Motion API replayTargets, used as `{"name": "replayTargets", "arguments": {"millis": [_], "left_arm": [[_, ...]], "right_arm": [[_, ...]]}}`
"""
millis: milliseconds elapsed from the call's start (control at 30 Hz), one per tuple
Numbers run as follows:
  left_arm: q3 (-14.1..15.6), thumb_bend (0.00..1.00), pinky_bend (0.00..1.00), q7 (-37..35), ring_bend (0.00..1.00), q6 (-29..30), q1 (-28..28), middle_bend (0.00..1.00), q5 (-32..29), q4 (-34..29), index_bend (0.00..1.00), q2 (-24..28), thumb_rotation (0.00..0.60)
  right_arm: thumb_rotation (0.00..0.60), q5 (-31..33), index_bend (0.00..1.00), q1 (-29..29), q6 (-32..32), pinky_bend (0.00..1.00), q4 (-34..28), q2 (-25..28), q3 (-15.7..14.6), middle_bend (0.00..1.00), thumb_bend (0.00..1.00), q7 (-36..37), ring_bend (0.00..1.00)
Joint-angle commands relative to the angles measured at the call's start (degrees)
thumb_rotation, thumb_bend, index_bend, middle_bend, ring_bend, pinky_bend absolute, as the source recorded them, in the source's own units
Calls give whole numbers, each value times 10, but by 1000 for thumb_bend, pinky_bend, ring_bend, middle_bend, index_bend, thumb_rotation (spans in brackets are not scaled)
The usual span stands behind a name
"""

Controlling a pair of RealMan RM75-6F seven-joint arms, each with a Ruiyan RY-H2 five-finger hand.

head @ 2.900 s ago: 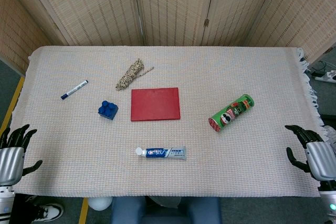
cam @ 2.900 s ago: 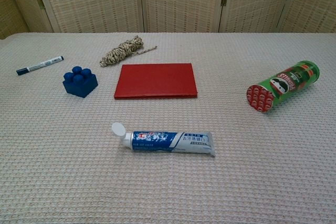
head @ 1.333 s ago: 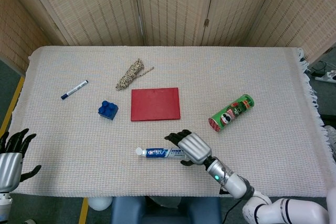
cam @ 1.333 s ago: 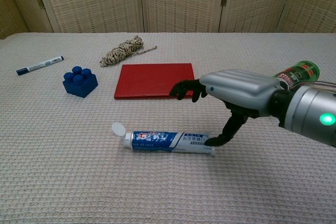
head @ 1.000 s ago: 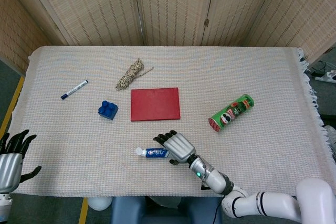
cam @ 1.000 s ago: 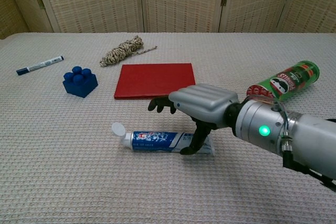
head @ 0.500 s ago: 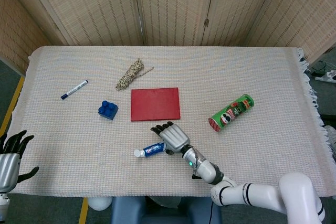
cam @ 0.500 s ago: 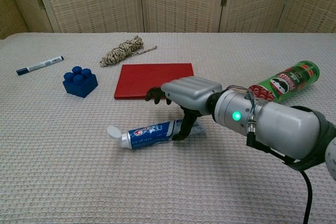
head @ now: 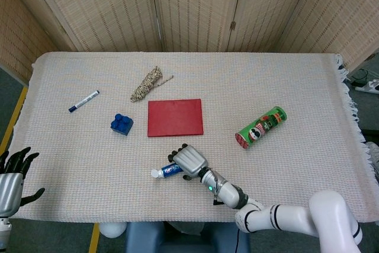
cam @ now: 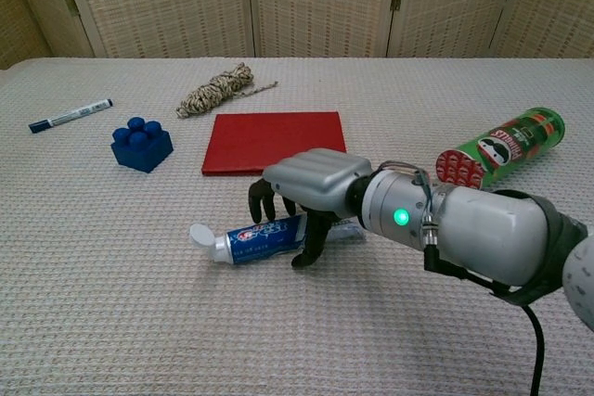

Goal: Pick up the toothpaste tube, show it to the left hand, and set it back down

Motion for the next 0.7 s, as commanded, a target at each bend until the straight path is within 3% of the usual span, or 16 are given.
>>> {"name": "replayTargets", "arguments": {"millis": [33,367,700], "left_arm": [[0,187,0,-2,148,-1,1,140,-1,3,219,-1,600],[-1,187,0,-12,148,0,2,140,-1,13,219,-3,600],[-5,187,0,-9,151,-10,-19,141,25,15,219,-3,600]], "right_arm": [[600,5,393,3,2,289,0,-1,0,393,236,-1,414],[600,31,436,14,2,329,-4,5,-1,424,286,-7,452],[600,48,621,28,-3,458,5,5,-3,559,501,-8,630]]}}
